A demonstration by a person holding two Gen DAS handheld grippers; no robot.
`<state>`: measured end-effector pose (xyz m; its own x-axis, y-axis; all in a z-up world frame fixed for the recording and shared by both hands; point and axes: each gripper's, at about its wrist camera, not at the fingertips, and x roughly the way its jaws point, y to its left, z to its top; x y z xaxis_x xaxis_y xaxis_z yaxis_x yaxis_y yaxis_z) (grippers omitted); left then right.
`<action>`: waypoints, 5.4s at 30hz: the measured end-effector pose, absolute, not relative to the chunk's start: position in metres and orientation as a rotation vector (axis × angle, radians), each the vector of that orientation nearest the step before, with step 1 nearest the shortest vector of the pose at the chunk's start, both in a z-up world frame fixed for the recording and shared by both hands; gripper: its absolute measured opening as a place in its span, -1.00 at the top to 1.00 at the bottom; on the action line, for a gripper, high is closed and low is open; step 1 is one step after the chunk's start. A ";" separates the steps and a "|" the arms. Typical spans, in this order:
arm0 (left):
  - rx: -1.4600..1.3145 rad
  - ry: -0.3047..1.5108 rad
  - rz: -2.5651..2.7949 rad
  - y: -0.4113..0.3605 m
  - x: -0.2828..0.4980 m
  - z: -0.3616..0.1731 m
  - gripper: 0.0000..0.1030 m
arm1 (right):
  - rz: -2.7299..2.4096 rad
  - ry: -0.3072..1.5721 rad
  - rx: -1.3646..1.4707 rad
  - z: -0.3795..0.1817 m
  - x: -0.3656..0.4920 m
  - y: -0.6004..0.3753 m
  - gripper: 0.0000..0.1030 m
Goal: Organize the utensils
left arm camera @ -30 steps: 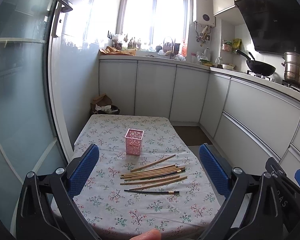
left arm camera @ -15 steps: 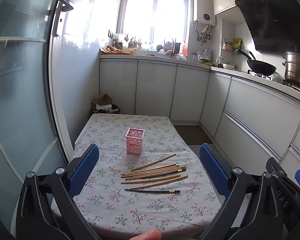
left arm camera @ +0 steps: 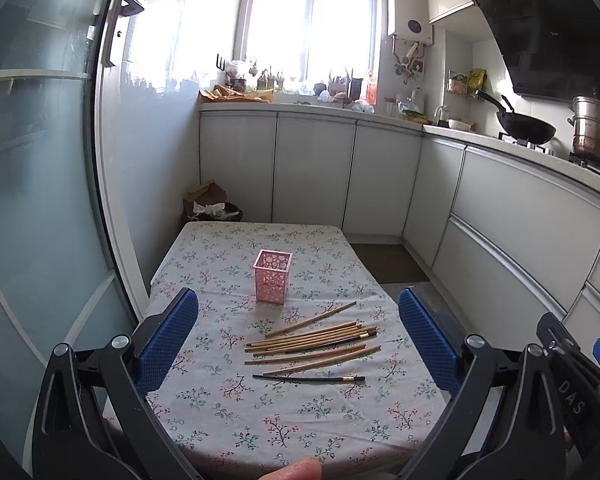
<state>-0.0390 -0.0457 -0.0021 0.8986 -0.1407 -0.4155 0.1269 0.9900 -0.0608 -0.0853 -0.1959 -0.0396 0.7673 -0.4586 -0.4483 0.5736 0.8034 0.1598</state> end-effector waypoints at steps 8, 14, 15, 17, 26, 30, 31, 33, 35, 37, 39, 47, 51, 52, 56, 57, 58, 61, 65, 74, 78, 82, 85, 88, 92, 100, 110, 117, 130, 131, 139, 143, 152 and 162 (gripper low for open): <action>0.155 0.742 -0.355 -0.074 0.054 -0.035 -0.87 | -0.425 0.547 0.517 -0.079 -0.053 -0.232 -0.89; 0.202 0.955 -0.533 -0.122 0.158 -0.061 -0.86 | -0.405 0.592 0.647 -0.120 -0.017 -0.269 -0.89; 0.211 0.987 -0.569 -0.132 0.174 -0.064 -0.87 | -0.404 0.609 0.671 -0.130 -0.008 -0.277 -0.89; 0.267 1.086 -0.623 -0.163 0.213 -0.082 -0.87 | -0.395 0.642 0.710 -0.145 0.007 -0.288 -0.89; 0.468 1.386 -0.549 -0.225 0.333 -0.210 -0.84 | -0.366 0.769 0.756 -0.215 0.070 -0.314 -0.89; 0.454 1.432 -0.544 -0.228 0.370 -0.245 -0.48 | -0.338 0.817 0.749 -0.226 0.085 -0.313 -0.89; 0.454 1.446 -0.550 -0.229 0.375 -0.251 -0.35 | -0.341 0.826 0.736 -0.227 0.088 -0.312 -0.89; 0.456 1.463 -0.565 -0.230 0.381 -0.258 -0.30 | -0.339 0.836 0.734 -0.229 0.091 -0.313 -0.89; 0.455 1.479 -0.574 -0.230 0.384 -0.264 -0.25 | -0.327 0.854 0.750 -0.233 0.094 -0.314 -0.89; 0.462 1.493 -0.577 -0.230 0.387 -0.270 -0.24 | -0.326 0.871 0.766 -0.238 0.095 -0.315 -0.89; 0.473 1.507 -0.584 -0.231 0.388 -0.277 -0.23 | -0.330 0.875 0.785 -0.242 0.095 -0.316 -0.89; 0.543 1.458 -0.603 -0.229 0.381 -0.276 0.27 | -0.362 0.885 0.805 -0.248 0.095 -0.318 -0.89; 0.519 1.439 -0.604 -0.211 0.371 -0.269 0.76 | -0.382 0.901 0.816 -0.253 0.096 -0.318 -0.89; 0.495 1.426 -0.603 -0.205 0.370 -0.268 0.77 | -0.386 0.905 0.808 -0.253 0.096 -0.317 -0.89; 0.448 1.327 -0.603 -0.175 0.351 -0.254 0.80 | -0.412 0.940 0.723 -0.252 0.103 -0.304 -0.89; 0.432 1.302 -0.614 -0.169 0.344 -0.248 0.80 | -0.403 0.959 0.716 -0.253 0.105 -0.300 -0.89; 0.411 1.271 -0.631 -0.161 0.336 -0.238 0.80 | -0.395 0.989 0.714 -0.255 0.108 -0.294 -0.89; 0.345 1.146 -0.678 -0.125 0.304 -0.193 0.80 | -0.382 1.090 0.796 -0.268 0.123 -0.277 -0.85; 0.235 0.968 -0.726 -0.076 0.261 -0.130 0.86 | -0.355 1.234 0.936 -0.290 0.149 -0.250 -0.56; 0.053 0.632 -0.737 -0.006 0.215 -0.039 0.89 | -0.574 1.319 1.039 -0.308 0.175 -0.222 -0.47; -0.005 0.537 -0.747 0.013 0.197 -0.009 0.89 | -0.716 1.324 1.051 -0.307 0.188 -0.216 -0.45; -0.025 0.485 -0.740 0.024 0.187 -0.001 0.90 | -0.818 1.305 0.964 -0.302 0.194 -0.205 0.10; -0.048 0.467 -0.735 0.029 0.182 0.000 0.90 | -0.826 1.273 0.900 -0.298 0.200 -0.196 0.65; -0.079 0.466 -0.725 0.038 0.178 -0.001 0.89 | -0.671 1.216 0.977 -0.303 0.199 -0.196 0.86; -0.101 0.490 -0.711 0.044 0.179 -0.005 0.89 | -0.413 1.096 1.048 -0.299 0.185 -0.202 0.86; -0.125 0.530 -0.674 0.040 0.189 -0.019 0.89 | -0.221 0.840 0.785 -0.229 0.165 -0.211 0.86; -0.122 0.571 -0.584 0.035 0.213 -0.027 0.90 | -0.118 0.595 0.621 -0.120 0.170 -0.201 0.86; -0.121 0.528 -0.504 0.037 0.249 -0.007 0.90 | -0.071 0.451 0.550 -0.050 0.228 -0.193 0.86; -0.115 0.538 -0.410 0.037 0.332 -0.024 0.89 | -0.011 0.457 0.478 -0.061 0.338 -0.158 0.86; -0.127 0.552 -0.415 0.038 0.339 -0.032 0.88 | -0.008 0.467 0.474 -0.068 0.343 -0.156 0.86; -0.177 0.523 -0.389 0.046 0.342 -0.056 -0.38 | 0.006 0.492 0.415 -0.096 0.355 -0.141 0.18; -0.196 0.503 -0.382 0.053 0.331 -0.042 -0.41 | -0.015 0.477 0.412 -0.088 0.344 -0.147 0.16; -0.189 0.464 -0.366 0.054 0.293 -0.028 -0.73 | -0.151 0.406 0.374 -0.075 0.296 -0.166 -0.38; -0.202 0.570 -0.375 0.042 0.269 -0.069 -0.86 | -0.340 0.346 0.230 -0.093 0.237 -0.184 -0.88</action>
<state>0.2688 0.0415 -0.0690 0.7766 -0.3997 -0.4870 0.2892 0.9129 -0.2880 0.2371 -0.1836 -0.0927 0.8851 -0.2850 -0.3679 0.3627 0.9177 0.1617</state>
